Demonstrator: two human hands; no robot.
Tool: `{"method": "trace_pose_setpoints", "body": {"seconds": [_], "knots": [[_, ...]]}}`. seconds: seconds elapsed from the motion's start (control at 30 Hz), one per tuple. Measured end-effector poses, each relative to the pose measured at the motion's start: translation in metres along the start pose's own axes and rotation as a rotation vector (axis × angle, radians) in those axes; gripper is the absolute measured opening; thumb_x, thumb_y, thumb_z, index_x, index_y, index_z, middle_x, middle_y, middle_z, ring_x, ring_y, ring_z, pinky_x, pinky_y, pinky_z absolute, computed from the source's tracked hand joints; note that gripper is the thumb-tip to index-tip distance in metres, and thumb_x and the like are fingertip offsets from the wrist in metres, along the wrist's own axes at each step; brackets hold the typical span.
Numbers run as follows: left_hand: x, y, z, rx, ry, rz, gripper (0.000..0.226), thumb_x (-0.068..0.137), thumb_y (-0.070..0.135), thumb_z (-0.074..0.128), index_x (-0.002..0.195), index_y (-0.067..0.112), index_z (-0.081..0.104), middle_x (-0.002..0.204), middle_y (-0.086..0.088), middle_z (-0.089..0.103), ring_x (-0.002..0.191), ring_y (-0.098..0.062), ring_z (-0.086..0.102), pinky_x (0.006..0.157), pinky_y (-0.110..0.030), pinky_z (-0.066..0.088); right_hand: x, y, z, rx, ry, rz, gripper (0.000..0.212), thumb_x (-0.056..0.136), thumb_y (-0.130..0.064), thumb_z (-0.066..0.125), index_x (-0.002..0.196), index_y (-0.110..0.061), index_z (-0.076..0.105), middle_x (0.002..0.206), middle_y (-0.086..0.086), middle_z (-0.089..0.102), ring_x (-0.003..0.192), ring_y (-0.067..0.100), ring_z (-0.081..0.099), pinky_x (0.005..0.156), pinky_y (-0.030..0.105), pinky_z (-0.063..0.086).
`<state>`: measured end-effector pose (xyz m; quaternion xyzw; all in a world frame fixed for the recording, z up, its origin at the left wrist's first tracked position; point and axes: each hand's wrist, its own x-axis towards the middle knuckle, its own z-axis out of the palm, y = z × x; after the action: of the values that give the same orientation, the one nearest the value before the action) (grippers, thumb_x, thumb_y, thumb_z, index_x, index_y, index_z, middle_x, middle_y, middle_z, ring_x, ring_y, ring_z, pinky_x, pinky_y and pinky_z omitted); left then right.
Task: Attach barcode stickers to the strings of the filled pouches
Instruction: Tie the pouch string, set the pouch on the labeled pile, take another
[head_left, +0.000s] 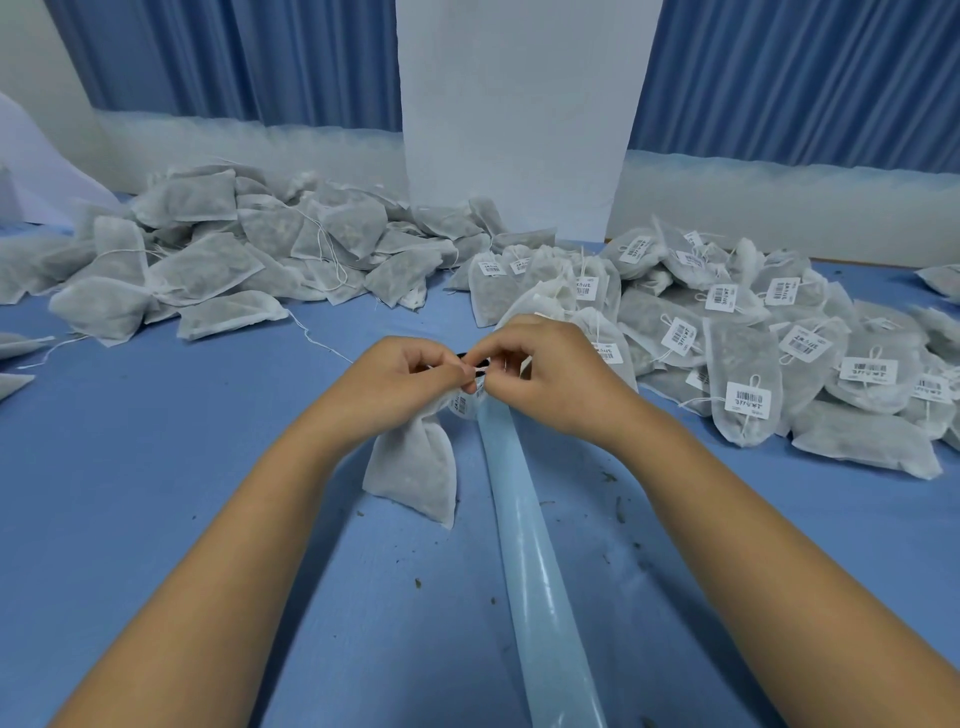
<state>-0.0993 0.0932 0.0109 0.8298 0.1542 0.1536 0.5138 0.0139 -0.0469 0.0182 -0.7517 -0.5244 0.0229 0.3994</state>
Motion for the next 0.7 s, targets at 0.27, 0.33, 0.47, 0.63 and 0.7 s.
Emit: {"method": "trace_pose_setpoints", "body": {"seconds": [0.27, 0.33, 0.47, 0.63, 0.7], "knots": [[0.0, -0.0004, 0.0002, -0.039, -0.02, -0.005, 0.021, 0.088, 0.03, 0.071, 0.077, 0.012, 0.074, 0.069, -0.006, 0.062, 0.063, -0.012, 0.047, 0.065, -0.026, 0.04, 0.0023, 0.0024, 0.0005, 0.087, -0.12, 0.147, 0.016, 0.092, -0.012, 0.055, 0.08, -0.019, 0.064, 0.067, -0.011, 0.054, 0.058, 0.005, 0.042, 0.054, 0.015, 0.035], [0.0002, 0.0006, 0.0004, -0.096, -0.015, -0.009, 0.022, 0.087, 0.027, 0.073, 0.082, 0.006, 0.069, 0.069, -0.004, 0.07, 0.056, -0.008, 0.054, 0.059, -0.019, 0.044, 0.0027, 0.0027, 0.0002, 0.163, -0.14, 0.202, 0.02, 0.093, -0.01, 0.05, 0.079, -0.017, 0.062, 0.06, -0.01, 0.048, 0.056, 0.011, 0.038, 0.054, 0.023, 0.034], [-0.0003, 0.0012, -0.0014, -0.128, -0.012, 0.046, 0.011, 0.09, 0.021, 0.071, 0.093, 0.011, 0.066, 0.069, -0.006, 0.072, 0.069, -0.019, 0.054, 0.065, -0.03, 0.038, 0.0034, 0.0024, -0.0014, 0.257, -0.165, 0.262, 0.022, 0.093, -0.011, 0.051, 0.077, -0.017, 0.064, 0.065, -0.002, 0.05, 0.061, 0.016, 0.041, 0.057, 0.03, 0.034], [-0.0009, 0.0026, -0.0012, -0.108, 0.015, 0.036, 0.016, 0.093, 0.016, 0.066, 0.077, 0.017, 0.071, 0.065, 0.004, 0.064, 0.06, -0.007, 0.05, 0.057, -0.018, 0.037, 0.0032, 0.0045, -0.0036, 0.322, -0.106, 0.276, 0.014, 0.089, -0.013, 0.059, 0.081, -0.012, 0.071, 0.065, 0.001, 0.052, 0.048, 0.006, 0.041, 0.047, 0.016, 0.035], [-0.0005, 0.0035, -0.0009, -0.142, 0.019, 0.004, 0.022, 0.093, 0.015, 0.063, 0.073, 0.02, 0.07, 0.062, 0.007, 0.064, 0.061, -0.005, 0.053, 0.058, -0.013, 0.041, 0.0037, 0.0054, -0.0045, 0.358, -0.024, 0.256, 0.015, 0.087, -0.009, 0.064, 0.078, -0.017, 0.074, 0.067, 0.005, 0.061, 0.055, 0.008, 0.049, 0.052, 0.018, 0.042]]}}
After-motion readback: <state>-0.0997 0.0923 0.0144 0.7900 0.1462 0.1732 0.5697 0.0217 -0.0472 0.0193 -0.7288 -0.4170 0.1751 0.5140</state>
